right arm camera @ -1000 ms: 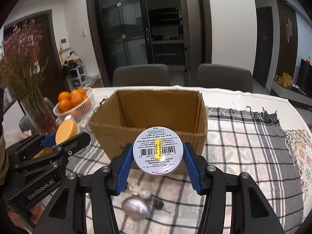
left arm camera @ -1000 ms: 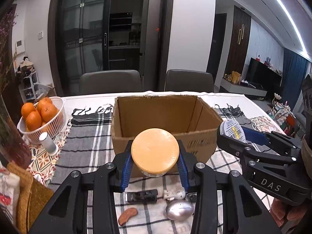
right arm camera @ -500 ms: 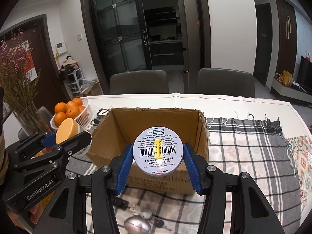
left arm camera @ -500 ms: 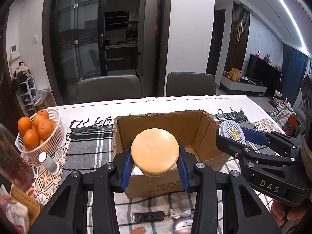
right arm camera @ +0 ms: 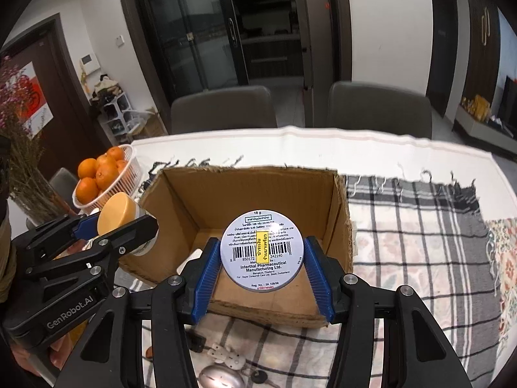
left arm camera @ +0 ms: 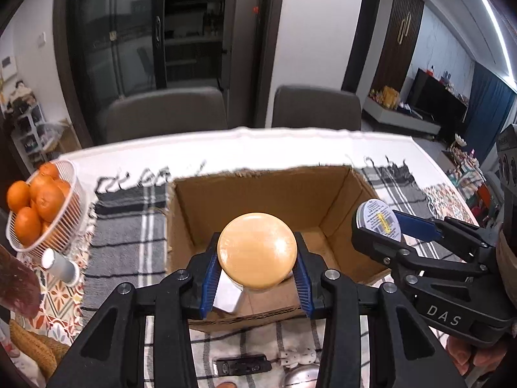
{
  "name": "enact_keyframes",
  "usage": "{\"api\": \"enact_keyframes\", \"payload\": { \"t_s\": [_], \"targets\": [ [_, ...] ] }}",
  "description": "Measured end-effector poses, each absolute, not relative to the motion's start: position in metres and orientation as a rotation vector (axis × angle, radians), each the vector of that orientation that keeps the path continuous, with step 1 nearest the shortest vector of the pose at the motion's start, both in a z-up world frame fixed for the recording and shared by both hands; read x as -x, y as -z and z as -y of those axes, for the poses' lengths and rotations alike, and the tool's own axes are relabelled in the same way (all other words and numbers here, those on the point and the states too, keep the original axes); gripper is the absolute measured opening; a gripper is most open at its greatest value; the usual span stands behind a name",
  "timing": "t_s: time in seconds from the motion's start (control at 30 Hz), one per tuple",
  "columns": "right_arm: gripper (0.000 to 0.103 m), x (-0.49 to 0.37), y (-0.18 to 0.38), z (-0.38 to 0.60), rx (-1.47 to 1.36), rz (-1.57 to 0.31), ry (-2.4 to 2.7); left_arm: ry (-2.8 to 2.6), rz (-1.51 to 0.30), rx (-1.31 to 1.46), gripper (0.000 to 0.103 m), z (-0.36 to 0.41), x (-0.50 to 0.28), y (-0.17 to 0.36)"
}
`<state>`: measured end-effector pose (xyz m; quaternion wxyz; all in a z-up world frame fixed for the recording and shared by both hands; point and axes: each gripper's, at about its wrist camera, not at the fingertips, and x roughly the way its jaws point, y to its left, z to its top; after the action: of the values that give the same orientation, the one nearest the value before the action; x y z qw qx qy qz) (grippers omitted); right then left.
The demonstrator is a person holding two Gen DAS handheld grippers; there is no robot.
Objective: Organize rigid objects
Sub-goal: 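Open both tools to drop the tin and jar into the box, then move both tools back toward the silver egg and wooden comb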
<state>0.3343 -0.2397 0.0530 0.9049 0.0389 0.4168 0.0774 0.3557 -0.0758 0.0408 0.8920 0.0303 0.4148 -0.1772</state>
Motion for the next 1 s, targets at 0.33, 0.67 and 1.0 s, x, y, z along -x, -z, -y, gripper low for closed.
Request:
{"api": "enact_keyframes", "payload": {
  "t_s": [0.33, 0.67, 1.0],
  "targets": [
    [0.053, -0.358, -0.028, 0.244, -0.088, -0.99, -0.166, 0.354, -0.966, -0.082, 0.042, 0.083, -0.374, -0.021],
    [0.055, -0.35, -0.034, 0.242, -0.064, -0.95, -0.117, 0.311, -0.892, -0.085, 0.061, 0.074, -0.359, -0.035],
    [0.055, -0.32, -0.061, 0.238, -0.059, -0.831, -0.063, 0.209, -0.767, -0.058, 0.065, 0.049, -0.322, -0.055]
  ]
}}
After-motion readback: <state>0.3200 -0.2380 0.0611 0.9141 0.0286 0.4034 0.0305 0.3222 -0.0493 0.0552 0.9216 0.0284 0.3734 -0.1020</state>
